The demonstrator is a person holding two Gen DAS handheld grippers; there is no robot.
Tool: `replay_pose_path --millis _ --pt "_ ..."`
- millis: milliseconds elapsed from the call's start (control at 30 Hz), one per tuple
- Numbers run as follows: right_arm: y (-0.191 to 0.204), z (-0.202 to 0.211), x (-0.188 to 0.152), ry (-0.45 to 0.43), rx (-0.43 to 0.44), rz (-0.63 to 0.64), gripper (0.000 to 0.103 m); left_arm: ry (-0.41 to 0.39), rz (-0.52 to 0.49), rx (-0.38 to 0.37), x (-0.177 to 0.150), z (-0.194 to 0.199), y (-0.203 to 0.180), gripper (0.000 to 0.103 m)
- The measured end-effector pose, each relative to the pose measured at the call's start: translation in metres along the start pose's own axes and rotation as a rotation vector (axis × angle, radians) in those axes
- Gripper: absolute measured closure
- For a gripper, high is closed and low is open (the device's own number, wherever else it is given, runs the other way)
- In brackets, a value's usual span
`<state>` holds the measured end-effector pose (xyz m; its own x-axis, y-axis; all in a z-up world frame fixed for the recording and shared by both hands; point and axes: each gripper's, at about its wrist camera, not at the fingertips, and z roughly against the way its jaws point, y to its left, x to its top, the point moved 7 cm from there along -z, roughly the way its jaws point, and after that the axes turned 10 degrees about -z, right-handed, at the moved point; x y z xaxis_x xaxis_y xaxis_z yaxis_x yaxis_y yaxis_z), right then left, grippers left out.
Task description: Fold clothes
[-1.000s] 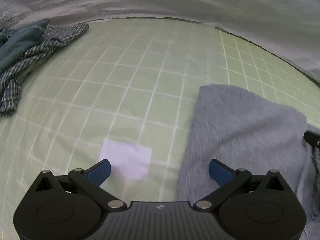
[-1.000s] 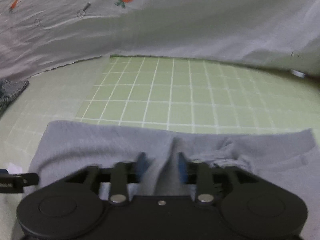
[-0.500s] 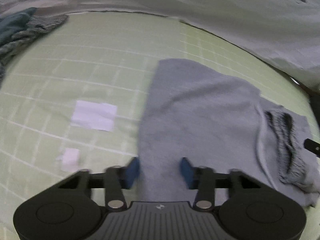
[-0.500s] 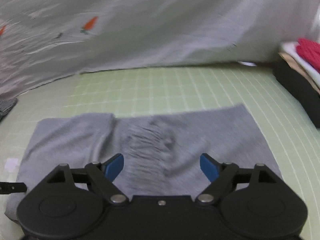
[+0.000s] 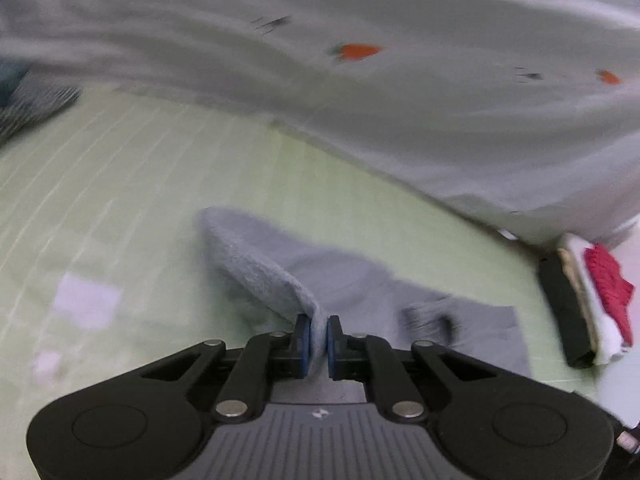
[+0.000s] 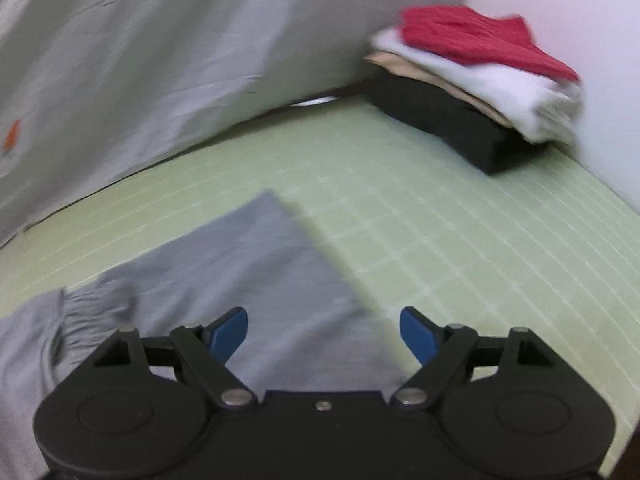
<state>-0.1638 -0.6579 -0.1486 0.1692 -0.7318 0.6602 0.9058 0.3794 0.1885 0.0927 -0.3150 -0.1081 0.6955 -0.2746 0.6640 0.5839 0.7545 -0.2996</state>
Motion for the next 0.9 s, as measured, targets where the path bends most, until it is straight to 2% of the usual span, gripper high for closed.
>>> replay_pose_path --millis 100,233,300,367,400,467,500,533,567,600,633,767,833,900 --pt "-0.03 -0.002 0.008 -0.004 -0.031 -0.035 0.019 -0.02 -0.075 -0.067 0.012 -0.007 -0.053 0.095" --pt "-0.065 -0.002 0.016 -0.003 -0.042 -0.021 0.019 0.014 -0.163 -0.223 0.008 -0.034 -0.143 0.095" --pt "-0.081 -0.003 0.021 -0.002 -0.044 -0.013 0.019 0.069 -0.207 -0.288 -0.005 -0.056 -0.186 0.095" --pt "-0.097 -0.007 0.027 0.002 -0.048 -0.009 0.019 0.177 -0.215 -0.318 -0.02 -0.088 -0.211 0.089" --pt "-0.105 -0.009 0.031 0.008 -0.046 -0.013 0.019 0.231 -0.204 -0.324 -0.029 -0.101 -0.22 0.091" --pt "-0.117 -0.014 0.038 0.024 -0.034 -0.032 0.019 0.327 -0.184 -0.334 -0.046 -0.124 -0.236 0.085" --pt "-0.121 -0.016 0.042 0.027 -0.022 -0.036 0.019 0.321 -0.184 -0.334 -0.048 -0.122 -0.239 0.076" --pt "-0.123 -0.018 0.047 0.025 -0.004 -0.035 0.019 0.313 -0.184 -0.331 -0.049 -0.12 -0.24 0.064" --pt "-0.124 -0.019 0.05 0.027 0.018 -0.035 0.019 0.289 -0.179 -0.317 -0.045 -0.116 -0.238 0.057" --pt "-0.123 -0.021 0.053 0.031 0.041 -0.036 0.019 0.263 -0.165 -0.298 -0.041 -0.111 -0.233 0.046" --pt "-0.119 -0.023 0.056 0.045 0.086 -0.045 0.019 0.231 -0.142 -0.272 -0.035 -0.105 -0.227 0.04" --pt "-0.095 -0.032 0.062 0.115 0.293 -0.087 0.019 0.129 -0.069 -0.123 -0.022 -0.085 -0.197 0.037" --pt "-0.072 -0.039 0.061 0.189 0.437 -0.12 0.021 0.118 -0.055 -0.022 -0.025 -0.074 -0.179 0.031" --pt "-0.053 -0.049 0.054 0.276 0.548 -0.175 0.024 0.123 -0.039 0.064 -0.031 -0.068 -0.161 0.031"
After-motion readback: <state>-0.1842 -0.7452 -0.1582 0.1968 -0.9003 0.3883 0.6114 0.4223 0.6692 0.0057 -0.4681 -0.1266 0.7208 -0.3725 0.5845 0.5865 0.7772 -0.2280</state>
